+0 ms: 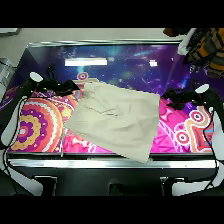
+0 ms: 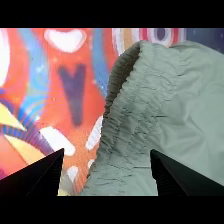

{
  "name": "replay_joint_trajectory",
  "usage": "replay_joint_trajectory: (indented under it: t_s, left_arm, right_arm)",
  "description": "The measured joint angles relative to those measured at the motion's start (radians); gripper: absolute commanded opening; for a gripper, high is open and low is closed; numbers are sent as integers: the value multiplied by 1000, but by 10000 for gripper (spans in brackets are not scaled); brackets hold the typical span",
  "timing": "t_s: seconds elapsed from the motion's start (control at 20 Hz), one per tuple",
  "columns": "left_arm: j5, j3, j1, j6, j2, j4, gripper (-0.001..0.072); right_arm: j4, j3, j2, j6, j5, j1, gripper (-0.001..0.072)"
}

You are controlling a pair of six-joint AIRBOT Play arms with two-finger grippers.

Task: Fold the clothes and pants, and hang the long-sleeved shirts on hangers.

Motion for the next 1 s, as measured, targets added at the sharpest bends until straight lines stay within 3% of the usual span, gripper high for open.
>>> replay_joint_trajectory:
  t_s: [0.3, 0.4, 0.5, 0.55, 0.6, 1.0]
  left_arm:
    - [-34, 26, -15, 2, -49, -3, 619]
    - [-39, 28, -19, 2, -56, -3, 612]
    - [-47, 29, -25, 3, -64, -3, 569]
    - [-49, 29, -29, 2, -67, -3, 305]
    - [-53, 29, -31, 2, -71, -4, 28]
    - [-44, 29, -36, -4, -80, -3, 25]
  right_arm:
    - [95, 3, -87, -74, -40, 42, 569]
    - [100, 4, -103, -81, -50, 57, 421]
    - [99, 3, -114, -88, -55, 71, 158]
    - [99, 2, -117, -88, -55, 75, 63]
    - [97, 2, -118, -91, -55, 78, 22]
    - [98, 149, -134, -45, -47, 88, 21]
